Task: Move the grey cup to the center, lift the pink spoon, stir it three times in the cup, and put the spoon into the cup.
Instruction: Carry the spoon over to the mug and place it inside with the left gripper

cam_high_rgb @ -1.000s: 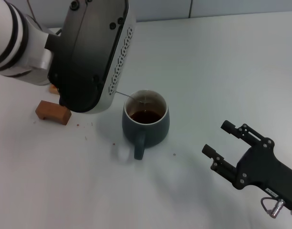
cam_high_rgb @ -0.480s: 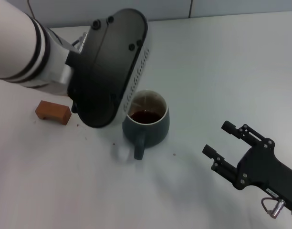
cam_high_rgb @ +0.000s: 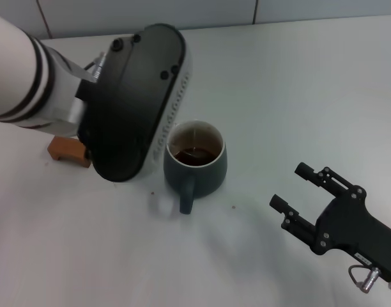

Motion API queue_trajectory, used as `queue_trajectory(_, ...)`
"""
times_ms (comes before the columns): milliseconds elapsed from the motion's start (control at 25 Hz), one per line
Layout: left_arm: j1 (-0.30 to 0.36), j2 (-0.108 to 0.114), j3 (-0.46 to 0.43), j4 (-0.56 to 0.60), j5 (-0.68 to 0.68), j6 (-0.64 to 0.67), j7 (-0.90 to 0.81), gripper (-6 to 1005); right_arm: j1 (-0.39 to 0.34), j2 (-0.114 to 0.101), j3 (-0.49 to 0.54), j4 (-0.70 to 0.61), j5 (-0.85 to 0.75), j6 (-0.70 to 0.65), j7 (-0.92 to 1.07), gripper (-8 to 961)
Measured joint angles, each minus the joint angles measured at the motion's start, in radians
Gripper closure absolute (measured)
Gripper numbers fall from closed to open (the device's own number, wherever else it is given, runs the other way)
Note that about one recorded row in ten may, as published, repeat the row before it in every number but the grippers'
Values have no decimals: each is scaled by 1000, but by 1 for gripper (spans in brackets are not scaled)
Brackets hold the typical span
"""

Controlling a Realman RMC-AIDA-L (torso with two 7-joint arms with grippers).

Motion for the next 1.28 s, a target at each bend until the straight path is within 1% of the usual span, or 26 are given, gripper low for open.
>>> queue_trajectory(280,2,0,-15,-8,-2,-35,10,873,3,1,0,0,-1,2,0,275)
queue_trajectory(560,-3,-3,9,-15,-15,-73,10,874,3,1,0,0,-1,1,0,275)
queue_trajectory(840,21,-2,30,-11,-18,-66,9,874,6,1,0,0,-1,2,0,275)
queue_trajectory(960,30,-1,22,-8,-11,-58,11,873,6,1,-1,0,-1,2,0,275)
queue_trajectory(1120,31,1,-4,-7,-9,-41,11,873,6,1,-2,0,-1,2,1,275)
queue_trajectory(1280,28,2,-18,-8,-9,-51,14,874,6,1,-2,0,-1,2,1,275)
